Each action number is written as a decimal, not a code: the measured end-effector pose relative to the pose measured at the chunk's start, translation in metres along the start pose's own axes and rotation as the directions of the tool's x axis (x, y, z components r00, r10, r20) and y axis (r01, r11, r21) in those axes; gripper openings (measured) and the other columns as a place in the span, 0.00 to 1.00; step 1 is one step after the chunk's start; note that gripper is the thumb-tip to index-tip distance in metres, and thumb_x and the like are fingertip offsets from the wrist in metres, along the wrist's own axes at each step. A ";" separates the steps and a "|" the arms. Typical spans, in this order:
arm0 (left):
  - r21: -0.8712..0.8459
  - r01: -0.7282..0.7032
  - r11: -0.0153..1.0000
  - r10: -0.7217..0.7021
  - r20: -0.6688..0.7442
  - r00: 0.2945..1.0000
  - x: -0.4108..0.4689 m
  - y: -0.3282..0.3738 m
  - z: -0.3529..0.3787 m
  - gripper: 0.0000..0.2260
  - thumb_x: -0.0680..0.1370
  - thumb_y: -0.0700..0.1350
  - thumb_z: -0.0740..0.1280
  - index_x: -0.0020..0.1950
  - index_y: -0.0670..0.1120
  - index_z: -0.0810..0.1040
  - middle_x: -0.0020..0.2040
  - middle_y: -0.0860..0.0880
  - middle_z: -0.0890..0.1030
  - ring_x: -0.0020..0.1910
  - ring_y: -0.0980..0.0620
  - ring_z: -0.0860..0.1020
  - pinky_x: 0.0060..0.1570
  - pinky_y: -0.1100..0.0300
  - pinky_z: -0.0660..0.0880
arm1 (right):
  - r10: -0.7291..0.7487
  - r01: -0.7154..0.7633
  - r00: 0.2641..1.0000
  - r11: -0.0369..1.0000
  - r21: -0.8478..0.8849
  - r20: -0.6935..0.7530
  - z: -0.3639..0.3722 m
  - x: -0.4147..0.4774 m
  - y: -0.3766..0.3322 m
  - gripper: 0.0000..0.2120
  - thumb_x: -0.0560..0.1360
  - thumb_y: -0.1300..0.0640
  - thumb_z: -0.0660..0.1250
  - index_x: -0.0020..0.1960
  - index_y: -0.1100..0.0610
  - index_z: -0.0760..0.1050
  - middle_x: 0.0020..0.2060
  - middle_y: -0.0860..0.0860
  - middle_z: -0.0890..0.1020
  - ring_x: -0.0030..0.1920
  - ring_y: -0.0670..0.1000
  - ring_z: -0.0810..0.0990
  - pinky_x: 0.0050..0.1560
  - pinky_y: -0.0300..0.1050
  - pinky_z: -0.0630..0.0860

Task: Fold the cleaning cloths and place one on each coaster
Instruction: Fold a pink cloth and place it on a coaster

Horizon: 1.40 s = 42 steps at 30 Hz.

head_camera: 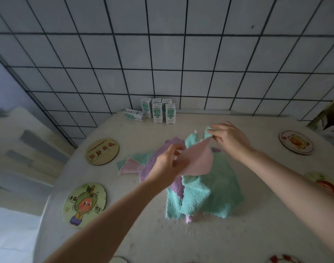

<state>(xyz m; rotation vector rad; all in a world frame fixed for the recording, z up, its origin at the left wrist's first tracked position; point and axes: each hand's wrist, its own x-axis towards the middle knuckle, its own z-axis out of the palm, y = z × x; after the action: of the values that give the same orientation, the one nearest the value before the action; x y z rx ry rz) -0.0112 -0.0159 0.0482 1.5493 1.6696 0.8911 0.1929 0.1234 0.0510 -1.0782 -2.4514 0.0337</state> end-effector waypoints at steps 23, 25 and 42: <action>0.424 0.226 0.877 -0.220 -0.062 0.973 -0.184 -0.041 -0.194 0.04 0.72 0.39 0.71 0.41 0.40 0.76 0.34 0.50 0.72 0.32 0.53 0.69 0.32 0.65 0.65 | -0.045 -0.040 0.970 0.939 0.343 0.239 -0.046 -0.017 -0.198 0.05 0.74 0.56 0.69 0.44 0.57 0.81 0.35 0.51 0.81 0.35 0.48 0.76 0.37 0.40 0.69; 0.460 0.230 0.857 -0.168 -0.171 0.971 -0.183 -0.055 -0.210 0.06 0.69 0.37 0.72 0.39 0.43 0.75 0.33 0.50 0.73 0.35 0.50 0.71 0.33 0.63 0.66 | -0.042 -0.034 0.967 0.956 0.291 0.252 -0.034 -0.008 -0.210 0.05 0.74 0.55 0.68 0.44 0.55 0.81 0.34 0.51 0.81 0.37 0.51 0.77 0.39 0.43 0.71; 0.583 0.027 0.812 0.076 -0.152 0.986 -0.255 -0.214 -0.188 0.10 0.68 0.31 0.73 0.39 0.45 0.78 0.38 0.52 0.79 0.43 0.49 0.77 0.48 0.52 0.75 | -0.049 -0.086 0.882 0.961 0.262 0.468 0.087 -0.118 -0.264 0.14 0.75 0.70 0.62 0.57 0.59 0.78 0.59 0.54 0.80 0.59 0.54 0.79 0.62 0.45 0.72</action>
<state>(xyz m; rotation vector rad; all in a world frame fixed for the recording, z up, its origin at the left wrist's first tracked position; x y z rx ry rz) -0.2693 -0.2890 -0.0249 1.9364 2.1930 0.5459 0.0431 -0.1285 -0.0203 -1.0602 -2.7427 0.7058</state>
